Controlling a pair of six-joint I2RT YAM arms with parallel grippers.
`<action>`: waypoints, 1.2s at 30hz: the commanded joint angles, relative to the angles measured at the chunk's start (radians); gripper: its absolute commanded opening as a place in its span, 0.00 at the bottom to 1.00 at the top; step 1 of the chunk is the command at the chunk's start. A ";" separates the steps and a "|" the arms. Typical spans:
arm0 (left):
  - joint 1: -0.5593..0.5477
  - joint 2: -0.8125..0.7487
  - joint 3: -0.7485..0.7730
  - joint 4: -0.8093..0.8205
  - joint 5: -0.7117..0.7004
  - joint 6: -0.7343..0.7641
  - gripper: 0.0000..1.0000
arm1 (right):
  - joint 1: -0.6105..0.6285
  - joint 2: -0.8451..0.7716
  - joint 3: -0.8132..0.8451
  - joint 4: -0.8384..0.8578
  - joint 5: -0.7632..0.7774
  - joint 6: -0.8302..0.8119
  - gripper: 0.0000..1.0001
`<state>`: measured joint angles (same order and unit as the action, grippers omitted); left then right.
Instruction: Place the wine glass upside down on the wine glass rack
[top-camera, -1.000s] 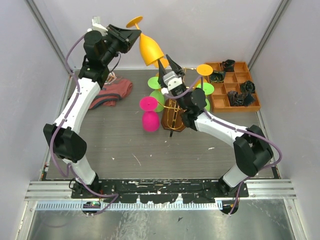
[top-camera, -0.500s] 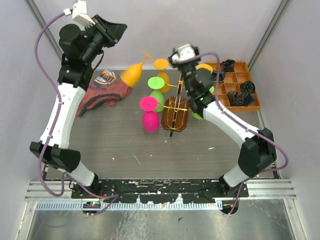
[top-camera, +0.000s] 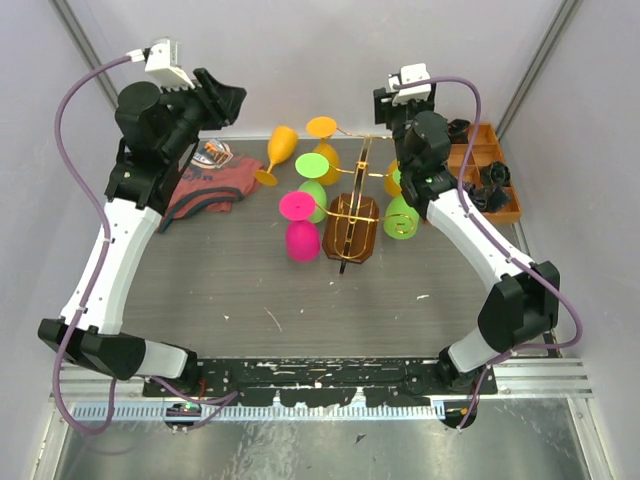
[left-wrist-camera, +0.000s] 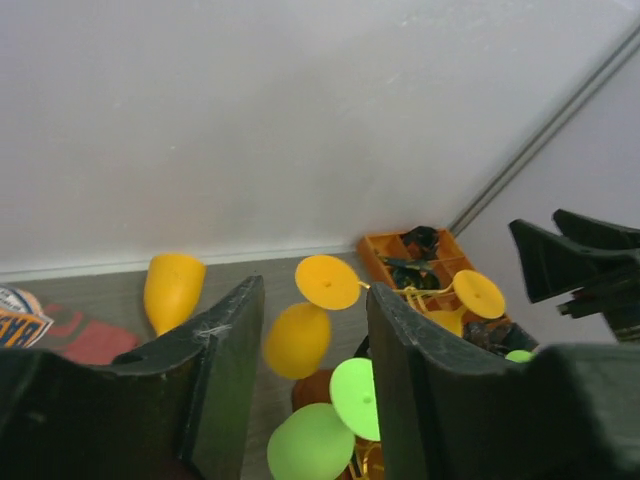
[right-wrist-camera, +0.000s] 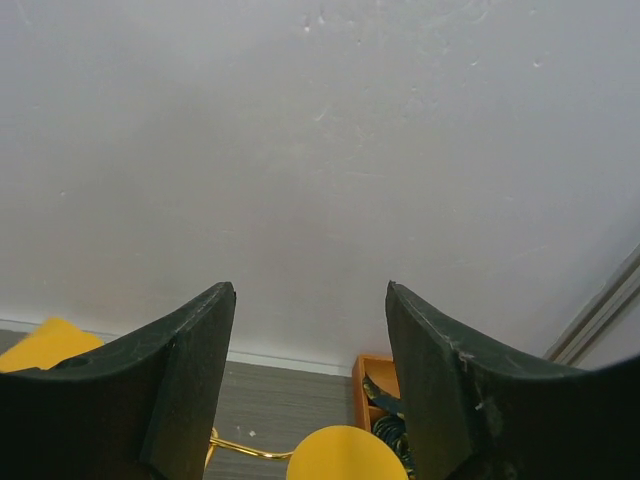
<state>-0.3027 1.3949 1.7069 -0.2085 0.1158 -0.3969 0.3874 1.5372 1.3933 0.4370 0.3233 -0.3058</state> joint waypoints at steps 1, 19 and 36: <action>0.003 -0.040 -0.043 -0.034 -0.080 0.044 0.57 | 0.002 -0.058 -0.006 0.007 0.009 0.035 0.68; 0.075 0.443 0.300 -0.427 -0.154 0.342 0.93 | 0.001 -0.115 -0.003 -0.117 0.062 0.063 0.69; 0.095 0.586 0.164 -0.401 0.152 0.839 0.92 | -0.015 -0.177 -0.066 -0.176 0.109 -0.006 0.73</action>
<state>-0.2253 2.0293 1.9316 -0.7277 0.1093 0.2916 0.3779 1.4048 1.3380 0.2451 0.4343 -0.2832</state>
